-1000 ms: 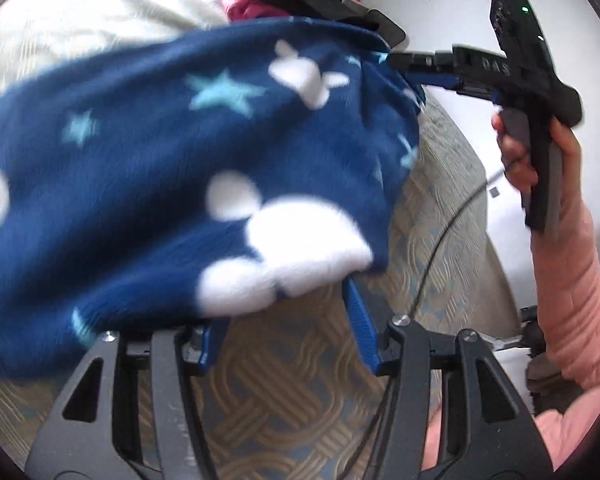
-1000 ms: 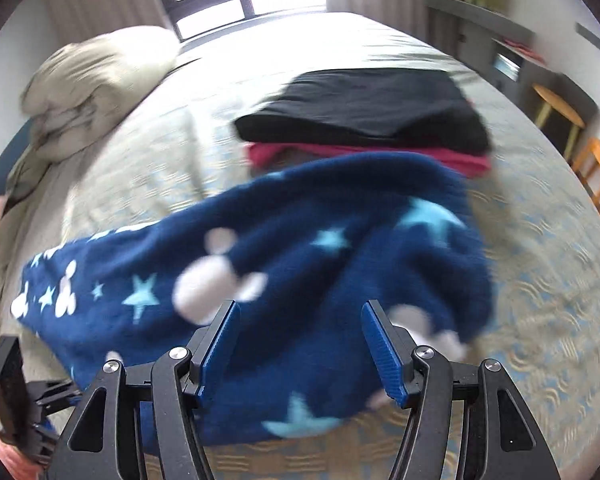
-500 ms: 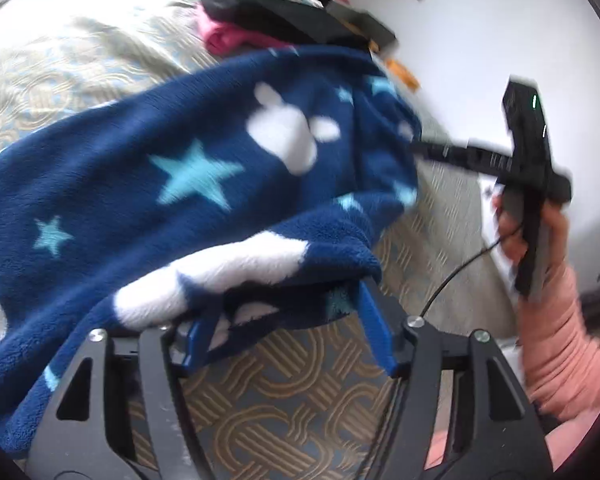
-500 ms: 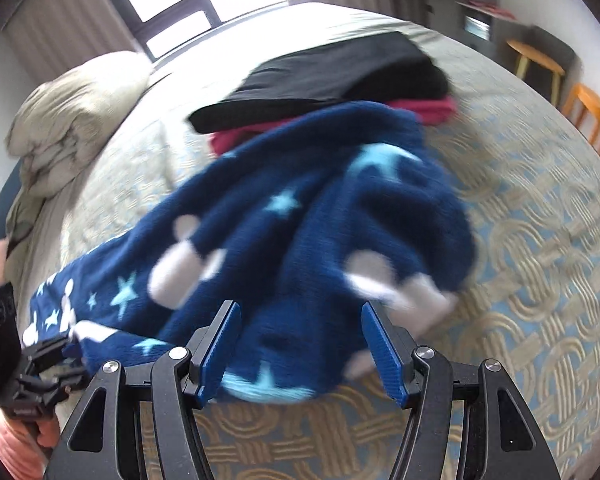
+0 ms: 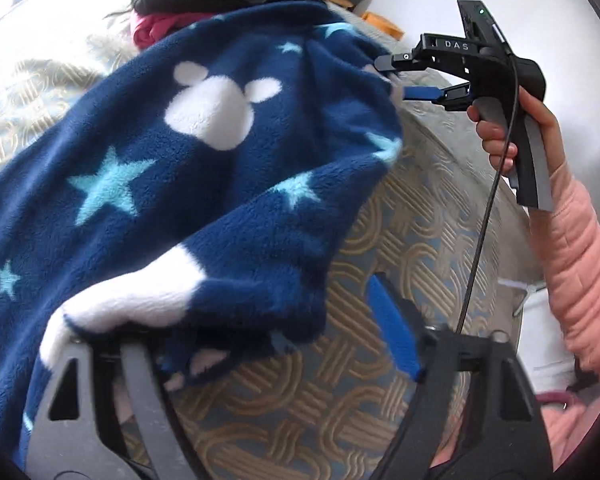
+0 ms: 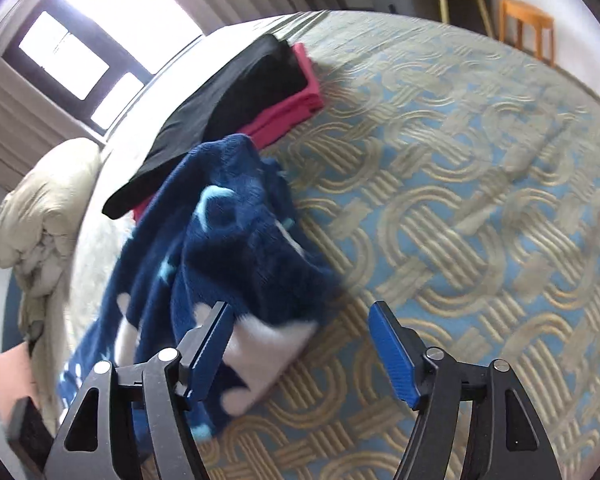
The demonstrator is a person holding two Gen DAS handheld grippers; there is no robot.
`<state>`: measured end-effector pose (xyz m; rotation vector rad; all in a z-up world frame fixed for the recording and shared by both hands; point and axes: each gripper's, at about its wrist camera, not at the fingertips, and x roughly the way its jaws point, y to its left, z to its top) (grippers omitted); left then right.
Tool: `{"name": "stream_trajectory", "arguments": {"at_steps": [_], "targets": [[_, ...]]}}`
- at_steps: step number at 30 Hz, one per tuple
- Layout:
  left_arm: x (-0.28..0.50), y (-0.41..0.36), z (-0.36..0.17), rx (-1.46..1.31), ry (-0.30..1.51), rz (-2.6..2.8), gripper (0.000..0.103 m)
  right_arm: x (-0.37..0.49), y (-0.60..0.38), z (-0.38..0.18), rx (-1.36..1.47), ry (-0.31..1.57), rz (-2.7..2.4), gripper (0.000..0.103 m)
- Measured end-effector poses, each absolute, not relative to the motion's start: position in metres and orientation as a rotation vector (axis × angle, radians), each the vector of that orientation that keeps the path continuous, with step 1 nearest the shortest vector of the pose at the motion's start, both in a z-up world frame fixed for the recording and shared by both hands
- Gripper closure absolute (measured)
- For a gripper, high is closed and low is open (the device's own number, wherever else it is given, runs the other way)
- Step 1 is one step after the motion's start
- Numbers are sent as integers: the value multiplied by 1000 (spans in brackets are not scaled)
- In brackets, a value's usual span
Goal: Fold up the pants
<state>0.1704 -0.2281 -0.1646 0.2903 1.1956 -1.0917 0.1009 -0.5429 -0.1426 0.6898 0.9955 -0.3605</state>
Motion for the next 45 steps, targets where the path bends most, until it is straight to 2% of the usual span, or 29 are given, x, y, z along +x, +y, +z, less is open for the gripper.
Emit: {"name": "stream_trajectory", "arguments": {"at_steps": [1,2,3,4,6,9,12,13,15,16,17,18,20,22,27,28,29,30,33,35,38,39,40,42,44,45], "targets": [[173,-232,-168,272,1232,-1092,75,110,-541,-146,670,1002,-353,29],[174,-233,-170,257,1267,-1096,85,118,-538,-149,638,1012,-355,31],[173,-232,-169,247,1268,-1083,85,123,-535,-151,612,1022,-369,64],[168,-229,-164,249,1246,-1082,85,127,-533,-152,585,1043,-412,81],[148,-224,-146,286,1161,-1118,85,121,-527,-137,578,998,-428,84],[126,-217,-135,306,1094,-1151,84,100,-527,-108,537,945,-454,84],[122,-222,-156,322,1138,-1125,84,88,-556,-139,694,1055,-443,79],[124,-222,-167,315,1185,-1101,84,88,-562,-157,707,1129,-450,71],[125,-219,-173,267,1191,-1083,83,82,-562,-162,702,1105,-427,64],[123,-217,-171,258,1189,-1089,79,81,-558,-151,650,1107,-429,56],[121,-215,-168,251,1188,-1095,76,81,-555,-142,602,1106,-446,52],[121,-214,-166,248,1187,-1100,75,81,-553,-132,548,1093,-464,46],[120,-212,-167,262,1188,-1098,74,88,-546,-107,438,1032,-485,42],[121,-214,-169,267,1191,-1091,74,103,-536,-92,373,982,-457,30],[118,-221,-171,240,1207,-1080,73,176,-529,-107,317,1037,-373,29],[120,-224,-172,241,1207,-1079,73,190,-529,-113,298,1056,-404,48],[119,-223,-171,244,1203,-1080,73,201,-532,-121,285,1081,-459,80],[120,-222,-170,249,1198,-1081,73,203,-536,-125,316,1101,-495,87],[118,-223,-172,253,1192,-1085,73,204,-545,-123,307,1013,-589,88],[117,-223,-173,253,1190,-1086,73,210,-560,-142,336,1064,-617,87],[117,-218,-171,239,1189,-1086,70,210,-561,-155,307,1123,-534,81],[118,-216,-171,225,1196,-1087,70,209,-556,-150,258,1124,-532,71],[120,-212,-170,207,1207,-1082,69,205,-552,-143,215,1126,-540,56],[124,-200,-164,175,1221,-1069,68,194,-550,-126,174,1103,-562,40],[126,-184,-156,146,1212,-1050,51,176,-552,-105,205,1060,-551,39],[126,-173,-151,130,1198,-1036,47,166,-552,-96,230,1046,-545,39]]}}
